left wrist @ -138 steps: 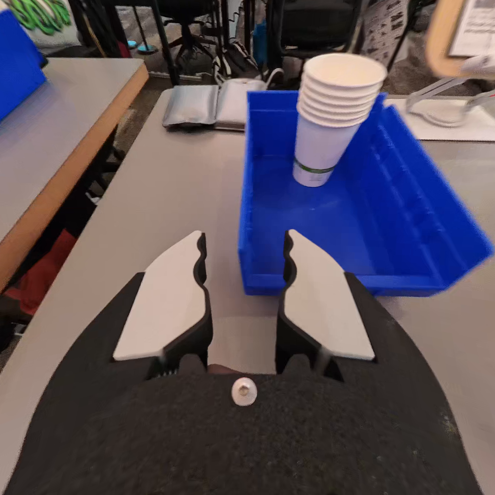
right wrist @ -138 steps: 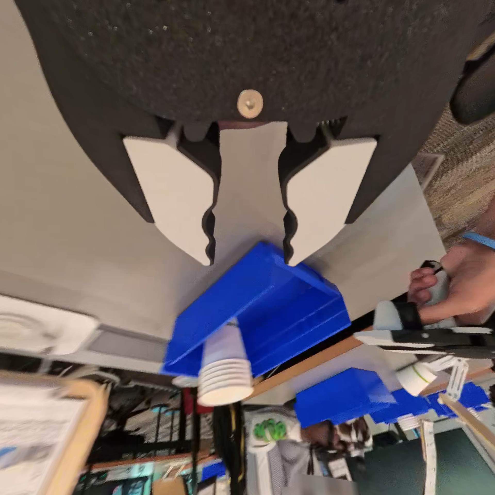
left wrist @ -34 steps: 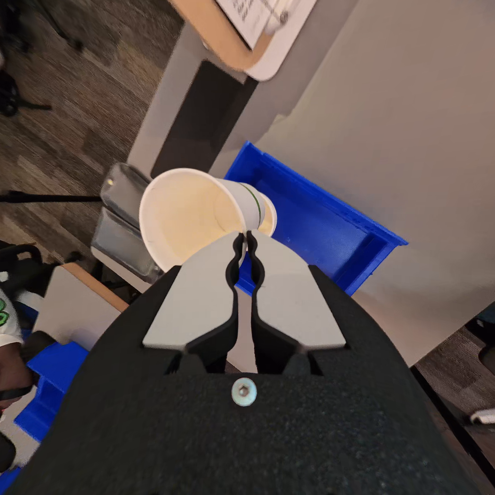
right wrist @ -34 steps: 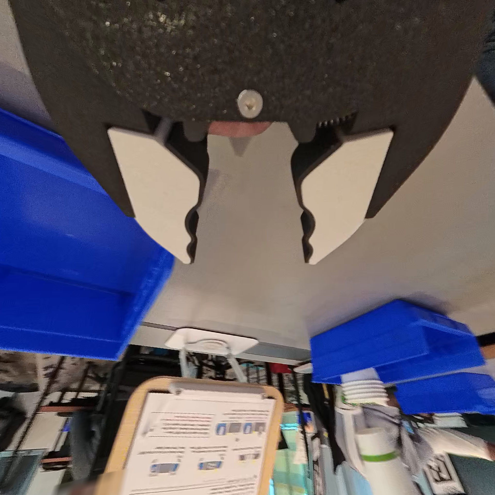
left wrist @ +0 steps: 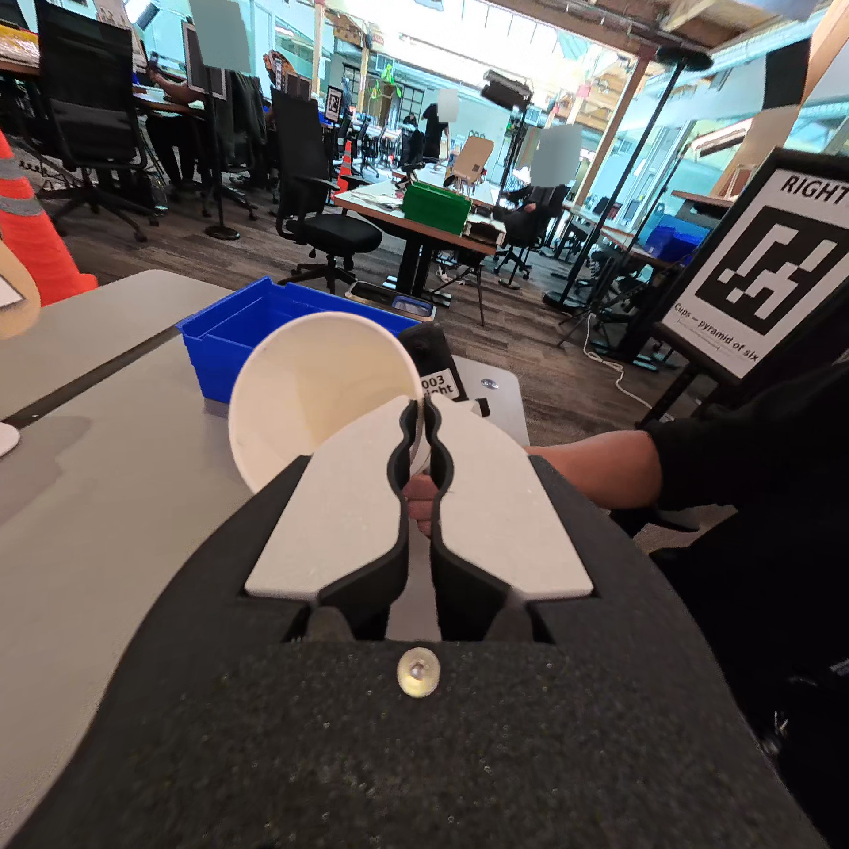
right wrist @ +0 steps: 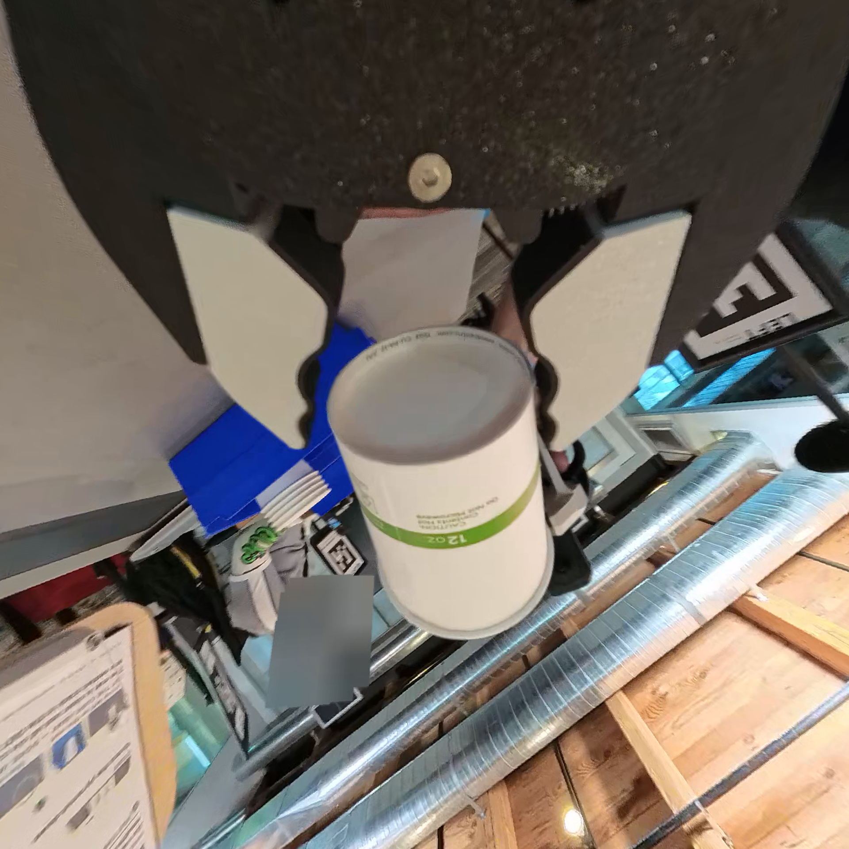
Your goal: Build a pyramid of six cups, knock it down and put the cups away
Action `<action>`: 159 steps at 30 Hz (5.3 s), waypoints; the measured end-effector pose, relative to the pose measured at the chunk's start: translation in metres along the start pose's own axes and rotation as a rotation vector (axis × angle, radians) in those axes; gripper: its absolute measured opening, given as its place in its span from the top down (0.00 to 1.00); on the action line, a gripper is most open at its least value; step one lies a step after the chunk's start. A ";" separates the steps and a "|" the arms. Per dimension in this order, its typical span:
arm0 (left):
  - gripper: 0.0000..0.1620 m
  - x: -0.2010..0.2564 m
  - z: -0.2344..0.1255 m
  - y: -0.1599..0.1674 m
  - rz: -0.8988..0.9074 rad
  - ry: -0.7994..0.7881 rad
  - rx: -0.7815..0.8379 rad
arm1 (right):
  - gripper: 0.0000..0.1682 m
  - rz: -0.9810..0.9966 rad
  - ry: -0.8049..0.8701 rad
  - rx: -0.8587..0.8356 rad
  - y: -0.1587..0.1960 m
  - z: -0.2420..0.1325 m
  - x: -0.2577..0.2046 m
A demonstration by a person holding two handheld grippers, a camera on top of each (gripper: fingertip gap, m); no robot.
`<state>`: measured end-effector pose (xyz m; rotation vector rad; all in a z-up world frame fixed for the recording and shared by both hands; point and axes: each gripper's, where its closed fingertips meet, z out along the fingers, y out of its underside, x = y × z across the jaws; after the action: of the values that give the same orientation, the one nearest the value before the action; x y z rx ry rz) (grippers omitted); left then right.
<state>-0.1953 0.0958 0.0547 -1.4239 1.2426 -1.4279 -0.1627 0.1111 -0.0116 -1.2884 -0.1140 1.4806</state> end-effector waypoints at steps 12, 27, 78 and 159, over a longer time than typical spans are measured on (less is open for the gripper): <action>0.57 -0.031 -0.044 0.051 -0.058 -0.349 -0.116 | 0.50 -0.265 0.280 -0.170 -0.040 -0.009 0.016; 0.60 0.004 -0.063 0.182 -0.126 -0.635 -0.286 | 0.49 -0.770 0.896 -1.805 -0.087 -0.052 0.163; 0.98 -0.251 -0.260 0.074 -0.010 -0.798 -1.121 | 0.58 -0.490 0.061 -0.785 0.160 -0.088 -0.048; 0.64 0.014 -0.063 0.213 -0.242 -0.481 -0.375 | 0.47 -0.875 0.600 -2.212 0.003 0.010 0.190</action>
<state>-0.2844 0.0378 -0.1406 -2.0839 1.0805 -0.9343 -0.1322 0.2574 -0.1294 -2.5479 -1.9643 -0.4597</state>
